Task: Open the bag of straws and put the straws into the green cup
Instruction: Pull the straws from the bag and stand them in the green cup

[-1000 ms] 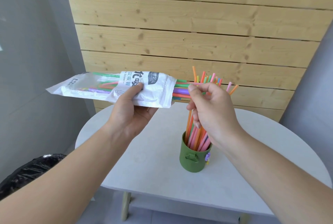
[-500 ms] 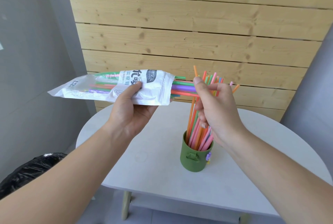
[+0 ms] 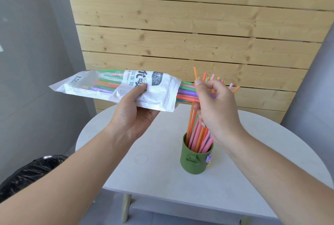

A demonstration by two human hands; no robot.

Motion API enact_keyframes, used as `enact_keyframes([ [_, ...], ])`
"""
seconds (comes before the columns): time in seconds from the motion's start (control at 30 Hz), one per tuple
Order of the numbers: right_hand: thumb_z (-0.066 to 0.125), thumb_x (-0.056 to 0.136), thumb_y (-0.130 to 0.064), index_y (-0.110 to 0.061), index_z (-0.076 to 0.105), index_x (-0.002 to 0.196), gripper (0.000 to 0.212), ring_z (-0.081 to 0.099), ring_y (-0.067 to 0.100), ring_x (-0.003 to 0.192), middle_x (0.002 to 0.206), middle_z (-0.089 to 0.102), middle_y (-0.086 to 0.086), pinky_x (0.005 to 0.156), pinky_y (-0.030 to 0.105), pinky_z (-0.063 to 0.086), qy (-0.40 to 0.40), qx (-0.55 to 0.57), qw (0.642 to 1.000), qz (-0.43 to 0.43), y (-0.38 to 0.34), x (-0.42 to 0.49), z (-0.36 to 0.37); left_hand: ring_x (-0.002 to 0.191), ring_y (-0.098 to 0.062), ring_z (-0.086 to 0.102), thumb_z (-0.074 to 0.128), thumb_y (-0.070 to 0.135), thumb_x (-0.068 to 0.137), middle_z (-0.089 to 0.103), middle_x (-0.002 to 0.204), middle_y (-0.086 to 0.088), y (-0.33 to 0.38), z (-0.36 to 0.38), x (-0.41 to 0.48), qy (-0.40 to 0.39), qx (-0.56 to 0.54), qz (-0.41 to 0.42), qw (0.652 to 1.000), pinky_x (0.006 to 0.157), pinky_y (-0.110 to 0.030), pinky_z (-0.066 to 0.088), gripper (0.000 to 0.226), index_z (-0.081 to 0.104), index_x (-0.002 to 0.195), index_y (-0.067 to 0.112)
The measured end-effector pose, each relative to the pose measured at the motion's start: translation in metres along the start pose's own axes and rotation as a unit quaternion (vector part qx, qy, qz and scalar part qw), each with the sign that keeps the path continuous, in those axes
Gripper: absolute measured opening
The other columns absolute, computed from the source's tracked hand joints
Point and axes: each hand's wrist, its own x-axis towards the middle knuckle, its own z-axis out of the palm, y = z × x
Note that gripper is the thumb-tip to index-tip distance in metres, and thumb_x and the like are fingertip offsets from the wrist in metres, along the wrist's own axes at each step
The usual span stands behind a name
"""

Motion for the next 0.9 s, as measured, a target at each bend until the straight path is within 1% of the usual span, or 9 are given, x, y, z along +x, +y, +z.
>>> enact_keyframes([
  [0.1, 0.058, 0.1, -0.034, -0.016, 0.063, 0.084, 0.025, 0.06, 0.004, 0.042, 0.058, 0.06, -0.004, 0.053, 0.024, 0.042, 0.02, -0.056, 0.997, -0.055, 0.0, 0.001, -0.002, 0.13, -0.033, 0.068, 0.061, 0.009, 0.103, 0.072, 0.137, -0.015, 0.002, 0.001, -0.001, 0.007, -0.009, 0.004, 1.0, 0.114, -0.063, 0.047, 0.03, 0.066, 0.132, 0.002],
  [0.2, 0.056, 0.102, -0.028, -0.017, 0.059, 0.079, 0.025, 0.064, 0.012, 0.049, 0.055, 0.06, -0.01, 0.049, 0.02, 0.043, 0.045, -0.085, 0.99, -0.104, -0.001, 0.003, -0.008, 0.124, -0.032, 0.072, 0.06, 0.008, 0.104, 0.075, 0.131, -0.013, 0.004, 0.001, -0.002, 0.012, -0.023, 0.008, 1.0, 0.103, -0.064, 0.056, 0.017, 0.069, 0.117, 0.006],
  [0.3, 0.056, 0.101, -0.03, -0.018, 0.058, 0.08, 0.025, 0.067, 0.023, 0.058, 0.057, 0.061, -0.006, 0.052, 0.027, 0.045, 0.059, -0.101, 0.983, -0.139, 0.001, 0.005, -0.012, 0.12, -0.034, 0.074, 0.058, 0.008, 0.105, 0.076, 0.129, -0.015, 0.005, 0.002, -0.003, 0.014, -0.034, 0.008, 0.999, 0.082, -0.064, 0.064, 0.018, 0.066, 0.121, 0.005],
  [0.37, 0.057, 0.099, -0.034, -0.019, 0.06, 0.08, 0.025, 0.068, 0.03, 0.063, 0.062, 0.062, -0.001, 0.06, 0.032, 0.048, 0.065, -0.094, 0.982, -0.154, 0.003, 0.007, -0.013, 0.122, -0.035, 0.073, 0.057, 0.009, 0.105, 0.074, 0.134, -0.017, 0.004, 0.003, -0.004, 0.014, -0.038, 0.003, 0.999, 0.08, -0.063, 0.064, 0.025, 0.064, 0.128, 0.005],
  [0.47, 0.062, 0.094, -0.042, -0.021, 0.061, 0.08, 0.026, 0.067, 0.031, 0.061, 0.063, 0.065, 0.005, 0.07, 0.037, 0.052, 0.046, -0.068, 0.983, -0.163, 0.003, 0.008, -0.013, 0.124, -0.035, 0.072, 0.058, 0.009, 0.105, 0.073, 0.135, -0.018, 0.003, 0.004, -0.003, 0.017, -0.044, 0.0, 0.999, 0.084, -0.064, 0.063, 0.034, 0.061, 0.138, 0.003],
  [0.63, 0.065, 0.095, -0.035, -0.025, 0.061, 0.075, 0.023, 0.065, 0.034, 0.06, 0.053, 0.06, -0.01, 0.053, 0.036, 0.047, 0.025, -0.053, 0.987, -0.15, -0.001, 0.012, -0.017, 0.126, -0.034, 0.071, 0.058, 0.011, 0.104, 0.073, 0.136, -0.017, 0.006, 0.001, -0.002, 0.022, -0.057, 0.005, 0.998, 0.111, -0.058, 0.051, 0.04, 0.059, 0.144, 0.002],
  [0.7, 0.064, 0.095, -0.037, -0.023, 0.061, 0.076, 0.024, 0.059, 0.033, 0.055, 0.05, 0.056, -0.011, 0.052, 0.032, 0.041, 0.016, -0.041, 0.989, -0.138, -0.002, 0.017, -0.022, 0.124, -0.033, 0.072, 0.058, 0.01, 0.104, 0.073, 0.134, -0.016, 0.008, 0.0, -0.002, 0.027, -0.063, 0.012, 0.998, 0.112, -0.056, 0.051, 0.033, 0.063, 0.136, 0.004],
  [0.8, 0.063, 0.096, -0.035, -0.017, 0.063, 0.081, 0.024, 0.05, 0.011, 0.044, 0.048, 0.056, -0.008, 0.053, 0.028, 0.037, -0.02, -0.031, 0.993, -0.109, -0.001, 0.024, -0.031, 0.122, -0.033, 0.073, 0.059, 0.01, 0.104, 0.075, 0.132, -0.015, 0.009, -0.002, -0.001, 0.038, -0.068, 0.018, 0.997, 0.112, -0.056, 0.051, 0.019, 0.068, 0.12, 0.006],
  [0.9, 0.062, 0.092, -0.043, -0.019, 0.064, 0.082, 0.026, 0.043, 0.008, 0.041, 0.05, 0.052, -0.006, 0.052, 0.029, 0.034, -0.043, -0.024, 0.994, -0.096, -0.001, 0.028, -0.035, 0.121, -0.033, 0.073, 0.059, 0.011, 0.104, 0.075, 0.131, -0.016, 0.009, -0.003, 0.0, 0.04, -0.07, 0.022, 0.996, 0.111, -0.056, 0.052, 0.023, 0.067, 0.124, 0.006],
])
